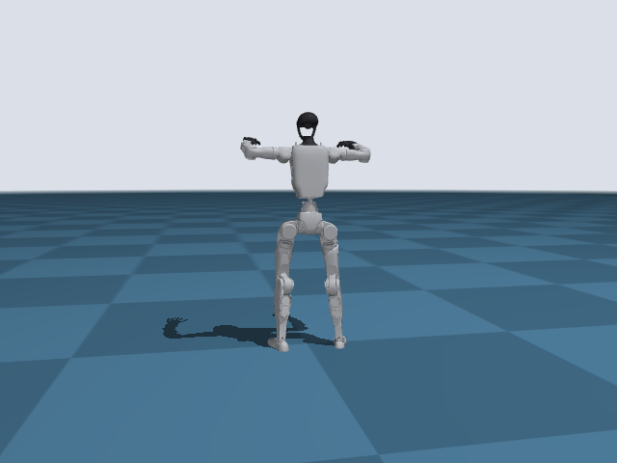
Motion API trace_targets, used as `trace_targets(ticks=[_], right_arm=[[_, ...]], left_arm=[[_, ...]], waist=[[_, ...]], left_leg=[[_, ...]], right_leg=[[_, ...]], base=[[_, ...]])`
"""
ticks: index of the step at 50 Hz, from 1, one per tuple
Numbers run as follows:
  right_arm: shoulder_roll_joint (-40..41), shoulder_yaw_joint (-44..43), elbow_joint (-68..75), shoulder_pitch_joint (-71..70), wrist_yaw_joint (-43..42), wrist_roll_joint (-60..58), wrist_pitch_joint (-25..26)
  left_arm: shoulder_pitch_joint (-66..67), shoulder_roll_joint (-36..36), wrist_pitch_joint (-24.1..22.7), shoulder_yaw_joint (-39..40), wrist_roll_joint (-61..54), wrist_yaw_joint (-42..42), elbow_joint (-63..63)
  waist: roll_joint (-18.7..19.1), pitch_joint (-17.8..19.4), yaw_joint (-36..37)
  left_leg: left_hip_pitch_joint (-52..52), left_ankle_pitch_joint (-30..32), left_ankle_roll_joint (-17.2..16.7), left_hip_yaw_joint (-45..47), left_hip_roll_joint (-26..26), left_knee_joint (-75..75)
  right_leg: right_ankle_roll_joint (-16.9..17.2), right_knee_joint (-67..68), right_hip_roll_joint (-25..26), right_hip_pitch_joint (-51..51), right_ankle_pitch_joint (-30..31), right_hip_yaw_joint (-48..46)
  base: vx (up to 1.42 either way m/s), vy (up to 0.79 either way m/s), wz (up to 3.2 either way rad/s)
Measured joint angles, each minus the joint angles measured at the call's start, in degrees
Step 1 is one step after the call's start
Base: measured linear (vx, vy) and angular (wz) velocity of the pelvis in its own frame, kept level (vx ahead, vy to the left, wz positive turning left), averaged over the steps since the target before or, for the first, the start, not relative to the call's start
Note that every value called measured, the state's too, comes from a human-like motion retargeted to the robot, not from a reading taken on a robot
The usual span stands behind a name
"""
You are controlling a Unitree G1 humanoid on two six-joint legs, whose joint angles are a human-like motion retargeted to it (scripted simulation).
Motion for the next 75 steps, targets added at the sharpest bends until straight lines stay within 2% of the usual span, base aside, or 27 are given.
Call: trace_targets(ticks=[14, 18, 22, 25, 29, 35, 39, 43, 48, 51, 55, 65, 68, 75], right_arm=[[2.62, 0.27, -0.02, -0.08, -4.26, 0.48, -0.89], [7.4, 6.55, 0.85, -3.83, -6.71, 3.32, -1.16], [16.06, 18.35, 3.94, -11.69, -11.21, 6.17, -0.82], [24.92, 28.13, 8.73, -17.32, -15.49, 8.92, 0.12], [38.47, 38.26, 18.75, -21.24, -17.58, 14.45, 2.82], [57.43, 46.96, 39.44, -24.89, -8.65, 20.63, 8.1], [67.69, 48.48, 54.63, -27.63, -4.96, 20.69, 10.84], [74.65, 50.13, 66.93, -31.06, -6.22, 20.83, 12.37], [77.9, 52.53, 71.01, -32.17, -5.73, 21.3, 13.24], [77.71, 54.44, 70.15, -32.4, -6.9, 20.04, 12.63], [76.79, 57.55, 68.37, -32.62, -9.89, 14.02, 12.22], [76.32, 64.36, 67.78, -37.07, -10.24, 3.41, 11.72], [76.32, 65.25, 68.45, -39.66, -10.6, 5.2, 11.63], [76.1, 63.8, 67.26, -45.64, -10.81, 17.76, 11.06]], left_arm=[[-0.59, -2.03, -0.92, -0.49, 1.47, 4.49, -0.7], [-2.49, -4.51, -1.04, -4.68, 0.4, 6.82, -0.41], [-7.42, -9.65, -0.83, -14.33, -3.42, 9.93, 1.13], [-13.42, -16.1, 0.35, -24.62, -7.16, 11.2, 4.75], [-21.69, -28.29, 4.67, -37.76, -11.2, 10.06, 14.14], [-27.79, -48.64, 11.23, -49.3, -11.33, 2.58, 35.53], [-29.01, -61.8, 14.48, -50.44, -14.44, -1.45, 52.57], [-30.01, -72.71, 16.38, -47.03, -22.62, 1.22, 68.2], [-27.55, -80.78, 16.52, -44.18, -34.19, 4.8, 74.82], [-25.32, -83.24, 15.17, -45.85, -36.84, 4.61, 73.43], [-23.22, -83.72, 13.19, -48.87, -34.32, 6.39, 70.96], [-29.52, -77.08, 14.21, -58.49, -6.92, 4.06, 73.95], [-33.0, -76.38, 14.88, -59.9, -7.57, 5.68, 74.0], [-40.65, -77.48, 14.72, -60.41, -22.54, 6.93, 68.92]], waist=[[-0.46, 1.41, 0.54], [-0.95, 2.46, 1.02], [-1.7, 3.51, 1.56], [-2.16, 4.28, 1.97], [-2.73, 5.93, 2.98], [-3.68, 9.65, 3.89], [-4.42, 12.19, 4.15], [-4.12, 14.69, 3.65], [-2.27, 16.39, 2.58], [-1.13, 17.2, 1.54], [-0.21, 17.23, 1.42], [0.81, 15.29, 2.82], [2.43, 15.19, 2.07], [5.81, 15.48, -1.69]], left_leg=[[0.0, -0.06, -0.43, -0.42, -0.7, 0.97], [-0.12, 0.02, -0.37, -0.43, -1.0, 1.15], [-0.23, 0.01, -0.06, -0.23, -1.27, 1.23], [-0.38, -0.06, 0.42, -0.12, -1.49, 1.2], [-0.74, -0.11, 1.27, -0.16, -1.83, 1.06], [-2.35, -1.06, 1.48, -0.51, -1.49, 2.9], [-2.71, -0.87, 1.85, -0.19, -1.42, 2.4], [-2.75, -0.77, 2.11, 0.53, -0.58, 1.95], [-3.07, -0.68, 2.48, 1.73, 1.15, 1.64], [-3.33, -0.37, 2.01, 1.69, 1.36, 1.68], [-3.43, -0.48, 1.75, 2.25, 1.49, 2.05], [-3.05, -0.33, 1.97, 4.13, 2.09, 3.76], [-2.65, 0.45, 2.35, 3.74, 2.93, 3.59], [-1.25, 3.49, 4.14, 1.35, 4.17, -0.04]], right_leg=[[0.06, -0.18, -0.79, 0.83, 0.2, -0.34], [-0.09, -0.16, -1.11, 0.78, 0.46, -0.27], [-0.34, -0.02, -1.42, 0.43, 0.73, 0.09], [-0.61, 0.18, -1.65, 0.03, 0.93, 0.39], [-1.17, 0.46, -1.97, -0.65, 1.19, 0.7], [-2.08, 0.94, -1.9, -1.7, 1.4, 0.87], [-2.36, 1.96, -1.83, -3.08, 1.17, 1.84], [-2.54, 4.34, -1.42, -4.92, 0.41, 3.91], [-1.99, 11.66, -1.4, -9.84, -1.24, 7.63], [-3.58, 8.61, -1.94, -8.85, -0.97, 9.32], [-3.8, 6.07, -3.35, -8.52, -0.26, 10.32], [-1.76, 0.32, -4.73, -5.98, 3.24, 8.02], [-2.3, 0.73, -3.88, -5.43, 3.07, 7.35], [-3.75, 3.46, -1.94, -5.14, 1.47, 5.49]], base=[[0.0, 0.0, 0.0], [0.0, 0.0, 0.0], [0.0, 0.0, 0.0], [-0.05, 0.05, -0.06], [-0.07, 0.06, -0.03], [-0.09, 0.07, 0.03], [-0.1, 0.06, -0.1], [-0.09, 0.05, -0.2], [-0.07, 0.02, -0.25], [0.0, 0.0, 0.0], [-0.01, -0.09, -0.13], [0.02, -0.21, -0.13], [0.01, -0.24, 0.07], [0.0, -0.21, 0.29]])
